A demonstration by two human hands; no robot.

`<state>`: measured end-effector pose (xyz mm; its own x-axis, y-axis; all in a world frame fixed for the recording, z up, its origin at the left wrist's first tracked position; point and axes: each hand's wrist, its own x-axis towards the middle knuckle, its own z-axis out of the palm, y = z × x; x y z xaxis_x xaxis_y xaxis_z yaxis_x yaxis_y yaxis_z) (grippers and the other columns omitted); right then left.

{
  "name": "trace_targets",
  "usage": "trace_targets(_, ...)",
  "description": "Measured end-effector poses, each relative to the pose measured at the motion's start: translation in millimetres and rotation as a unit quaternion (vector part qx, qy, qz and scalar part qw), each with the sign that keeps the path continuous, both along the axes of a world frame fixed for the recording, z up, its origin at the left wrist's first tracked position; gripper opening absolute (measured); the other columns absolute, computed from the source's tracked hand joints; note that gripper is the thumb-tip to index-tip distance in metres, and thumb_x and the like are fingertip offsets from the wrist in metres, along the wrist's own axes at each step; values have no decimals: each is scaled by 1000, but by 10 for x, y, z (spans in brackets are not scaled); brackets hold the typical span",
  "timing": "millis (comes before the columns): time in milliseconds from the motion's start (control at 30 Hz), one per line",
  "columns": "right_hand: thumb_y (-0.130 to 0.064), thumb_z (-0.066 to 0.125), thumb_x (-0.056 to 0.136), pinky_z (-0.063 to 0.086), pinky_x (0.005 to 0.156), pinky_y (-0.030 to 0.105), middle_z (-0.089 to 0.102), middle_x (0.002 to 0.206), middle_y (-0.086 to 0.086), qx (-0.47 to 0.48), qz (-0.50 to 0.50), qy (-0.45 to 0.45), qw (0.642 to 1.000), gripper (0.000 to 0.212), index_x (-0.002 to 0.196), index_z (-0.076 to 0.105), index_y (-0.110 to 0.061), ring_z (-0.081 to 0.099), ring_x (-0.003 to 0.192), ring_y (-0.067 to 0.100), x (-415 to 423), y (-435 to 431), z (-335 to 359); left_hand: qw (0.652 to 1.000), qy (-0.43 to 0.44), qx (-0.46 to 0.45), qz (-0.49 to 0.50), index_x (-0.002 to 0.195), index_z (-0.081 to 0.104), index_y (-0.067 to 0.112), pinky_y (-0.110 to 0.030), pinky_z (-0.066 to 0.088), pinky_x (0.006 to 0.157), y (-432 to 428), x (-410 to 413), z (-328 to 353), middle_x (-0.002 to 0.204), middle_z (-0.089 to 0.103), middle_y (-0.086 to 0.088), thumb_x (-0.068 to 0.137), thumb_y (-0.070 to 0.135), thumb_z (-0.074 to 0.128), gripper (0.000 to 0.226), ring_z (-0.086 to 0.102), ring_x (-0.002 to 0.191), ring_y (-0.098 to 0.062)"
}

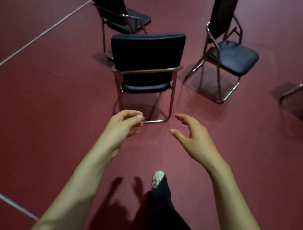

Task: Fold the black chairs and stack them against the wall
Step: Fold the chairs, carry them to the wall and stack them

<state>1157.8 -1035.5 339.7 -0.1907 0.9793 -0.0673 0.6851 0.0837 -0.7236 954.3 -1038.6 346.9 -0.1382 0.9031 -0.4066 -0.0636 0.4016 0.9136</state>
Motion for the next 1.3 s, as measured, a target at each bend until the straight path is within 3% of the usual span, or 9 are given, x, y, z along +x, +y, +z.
trace_targets(100, -26, 65, 89, 28, 82, 0, 56, 129, -2, 0, 12, 4, 1000, 43, 130, 55, -18, 53, 115, 10, -53, 1024, 57, 1000, -7, -11, 27, 90, 66, 19, -30, 52, 85, 916, -13, 12, 97, 68, -4, 93, 11, 60, 10, 64, 91, -13)
trace_targets(233, -29, 65, 88, 29, 90, 8, 58, 128, -1, 11, 33, -5, 999, 42, 128, 58, -16, 52, 121, 13, -194, 2222, 150, 999, -1, -4, 54, 92, 65, 18, -24, 52, 79, 1875, -133, 83, 97, 68, -4, 93, 10, 59, 10, 64, 89, -11)
trace_targets(467, -26, 65, 89, 27, 93, 7, 60, 127, 3, 37, 55, -6, 998, 39, 126, 59, -11, 52, 121, 13, -689, 4221, 151, 989, -2, 64, 133, 91, 62, 18, -17, 50, 72, 3839, -702, 61, 88, 63, 0, 95, 9, 55, 13, 60, 82, -7)
trace_targets(633, -29, 58, 93, 29, 101, 19, 55, 135, 3, 9, 75, -54, 996, 42, 131, 54, -13, 47, 127, 16, -1059, 5469, -18, 998, 37, 11, 48, 99, 61, 16, -23, 49, 79, 5256, -996, -208, 92, 60, 1, 95, 13, 58, 6, 56, 96, -13)
trace_targets(767, -30, 54, 96, 28, 104, 25, 47, 143, 8, -79, 119, -121, 982, 48, 138, 46, -9, 41, 132, 22, -1254, 6377, -277, 992, 110, -52, -12, 116, 61, 12, -25, 47, 74, 6287, -1102, -527, 109, 62, -4, 92, 16, 62, 24, 53, 99, -13)
trace_targets(833, -31, 54, 96, 29, 104, 29, 45, 144, 12, -109, 127, -154, 974, 50, 139, 44, -7, 40, 133, 25, -1304, 6851, -491, 986, 145, -74, -38, 125, 59, 8, -30, 48, 79, 6752, -1138, -703, 116, 61, -6, 91, 17, 63, 35, 54, 102, -15)
trace_targets(1000, -31, 55, 95, 29, 107, 30, 41, 146, 15, -162, 153, -214, 951, 58, 142, 38, -3, 38, 134, 28, -1426, 8013, -1197, 953, 260, -114, -104, 134, 54, 7, -33, 41, 106, 7776, -1335, -1219, 135, 56, -8, 88, 21, 66, 50, 53, 123, -24)
trace_targets(1167, -38, 53, 94, 34, 110, 40, 40, 147, 15, -215, 164, -247, 930, 63, 143, 35, -5, 38, 135, 30, -1570, 8962, -2141, 896, 386, -163, -147, 139, 49, 10, -34, 37, 108, 8639, -1500, -1963, 142, 49, -13, 89, 22, 62, 53, 46, 130, -31)
trace_targets(1300, -43, 45, 96, 33, 109, 45, 40, 147, 15, -241, 176, -261, 918, 59, 143, 36, -7, 35, 136, 31, -1638, 9418, -2995, 849, 445, -186, -214, 144, 41, 7, -32, 26, 115, 9117, -1510, -2823, 152, 33, -16, 91, 23, 57, 58, 32, 139, -32)
